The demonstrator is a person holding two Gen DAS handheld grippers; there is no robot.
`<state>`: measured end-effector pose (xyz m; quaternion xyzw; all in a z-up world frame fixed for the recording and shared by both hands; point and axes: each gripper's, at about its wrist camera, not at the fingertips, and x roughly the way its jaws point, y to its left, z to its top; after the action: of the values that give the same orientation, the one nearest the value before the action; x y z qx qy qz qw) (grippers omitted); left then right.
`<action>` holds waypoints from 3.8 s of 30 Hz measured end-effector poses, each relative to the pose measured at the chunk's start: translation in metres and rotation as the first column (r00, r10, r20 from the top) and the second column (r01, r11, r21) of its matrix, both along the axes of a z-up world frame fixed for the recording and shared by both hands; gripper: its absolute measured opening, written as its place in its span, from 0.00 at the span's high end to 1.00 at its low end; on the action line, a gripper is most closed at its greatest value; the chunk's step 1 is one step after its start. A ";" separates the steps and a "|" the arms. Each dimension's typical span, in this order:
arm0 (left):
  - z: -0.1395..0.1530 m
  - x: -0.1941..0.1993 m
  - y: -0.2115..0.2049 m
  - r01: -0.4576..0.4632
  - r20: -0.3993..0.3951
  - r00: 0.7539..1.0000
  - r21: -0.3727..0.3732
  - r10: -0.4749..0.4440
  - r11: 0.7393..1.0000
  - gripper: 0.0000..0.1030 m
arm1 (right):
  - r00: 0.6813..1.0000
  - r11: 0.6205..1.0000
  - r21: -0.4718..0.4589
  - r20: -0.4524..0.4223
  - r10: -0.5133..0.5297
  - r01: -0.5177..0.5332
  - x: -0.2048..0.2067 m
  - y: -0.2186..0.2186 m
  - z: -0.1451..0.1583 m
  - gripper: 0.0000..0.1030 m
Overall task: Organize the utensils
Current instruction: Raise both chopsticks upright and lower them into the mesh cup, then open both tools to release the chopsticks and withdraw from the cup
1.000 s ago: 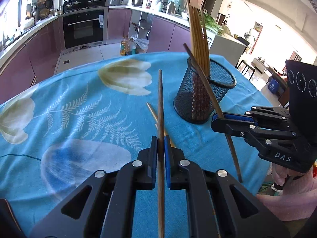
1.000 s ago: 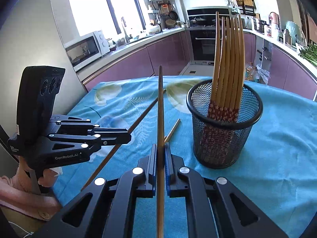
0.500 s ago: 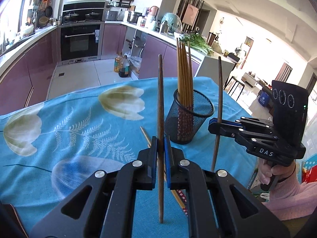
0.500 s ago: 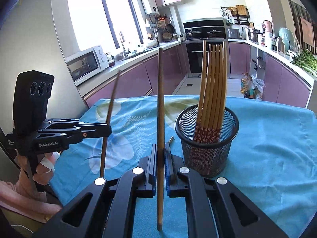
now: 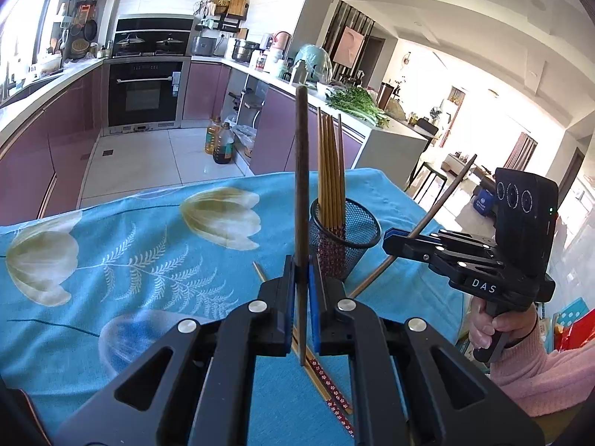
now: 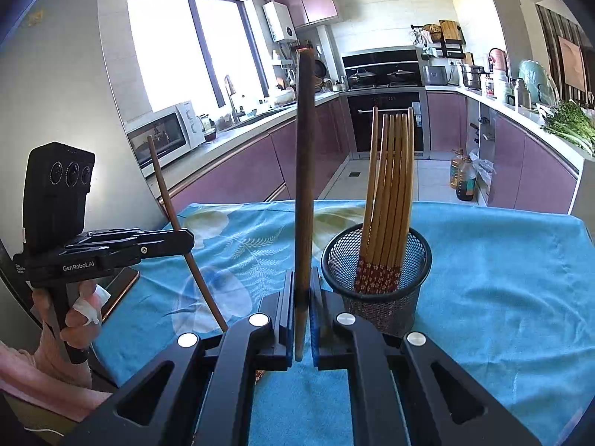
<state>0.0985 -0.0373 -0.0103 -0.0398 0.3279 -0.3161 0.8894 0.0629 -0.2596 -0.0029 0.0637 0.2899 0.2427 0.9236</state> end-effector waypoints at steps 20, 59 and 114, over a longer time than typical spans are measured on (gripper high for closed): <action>0.033 0.006 -0.021 0.057 0.081 0.995 -0.052 -0.053 0.997 0.93 | 0.995 1.000 -0.011 0.095 -0.025 0.027 -0.001 -0.014 0.029 0.94; 0.089 0.013 -0.073 0.111 0.227 0.969 -0.048 -0.098 0.993 0.93 | 0.968 0.995 -0.053 0.240 -0.069 0.084 0.012 -0.020 0.072 0.94; 0.037 0.054 -0.118 0.135 0.007 0.991 0.106 -0.136 0.985 0.92 | 0.995 0.995 -0.050 -0.047 -0.086 0.083 0.074 -0.016 0.004 0.92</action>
<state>0.1525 -0.1550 0.0262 0.0318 0.3396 -0.3584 0.8690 0.1369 -0.2759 0.0009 0.0596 0.3155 0.1948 0.9268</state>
